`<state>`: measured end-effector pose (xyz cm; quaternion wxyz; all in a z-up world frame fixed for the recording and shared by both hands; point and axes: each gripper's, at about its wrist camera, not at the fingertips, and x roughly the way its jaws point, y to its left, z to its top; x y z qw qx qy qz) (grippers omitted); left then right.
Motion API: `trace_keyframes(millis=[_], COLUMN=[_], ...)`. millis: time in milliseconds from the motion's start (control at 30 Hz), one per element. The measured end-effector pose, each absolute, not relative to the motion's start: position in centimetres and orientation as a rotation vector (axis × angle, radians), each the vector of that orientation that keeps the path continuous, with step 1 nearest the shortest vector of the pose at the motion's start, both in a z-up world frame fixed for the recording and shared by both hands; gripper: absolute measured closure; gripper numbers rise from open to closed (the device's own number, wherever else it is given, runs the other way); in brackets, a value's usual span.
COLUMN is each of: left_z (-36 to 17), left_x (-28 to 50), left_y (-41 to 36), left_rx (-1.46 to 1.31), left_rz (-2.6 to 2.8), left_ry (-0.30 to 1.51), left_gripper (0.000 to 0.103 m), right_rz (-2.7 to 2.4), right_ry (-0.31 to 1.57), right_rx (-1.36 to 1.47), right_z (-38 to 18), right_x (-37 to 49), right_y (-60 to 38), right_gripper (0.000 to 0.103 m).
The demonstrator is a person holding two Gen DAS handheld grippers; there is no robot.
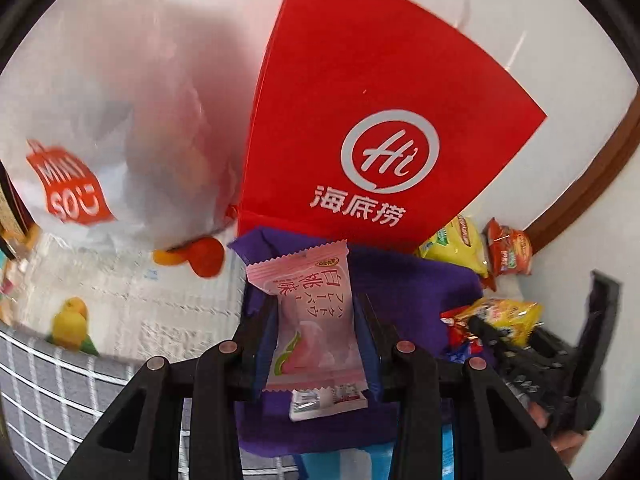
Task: Organize snacks
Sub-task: 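Lower both snacks onto the purple towel and open both grippers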
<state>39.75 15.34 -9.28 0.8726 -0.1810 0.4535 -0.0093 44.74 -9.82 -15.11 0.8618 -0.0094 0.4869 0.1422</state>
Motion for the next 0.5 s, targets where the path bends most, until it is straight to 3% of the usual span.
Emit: trace_keyframes(millis=[367,433,500], left_z=[-11.3,-12.1,-12.7], left_x=[41.0,41.3,41.6], left_y=[13.4,12.8,12.4], left_rx=[-0.335,-0.327,-0.323], left_rz=[-0.025,-0.029,-0.034], left_ry=[1.012,1.039,1.057], left_gripper=[0.068,0.068,0.068], right_rz=[0.312,0.314,0.308], right_ry=[1.152,1.167,1.162], right_rx=[-0.048,-0.063,-0.064], right_z=[-18.8,-18.9,-18.6], right_x=[45.8,45.7,45.6], right_y=[-8.1,-7.9,-8.1], right_gripper=[0.053,0.048,0.034])
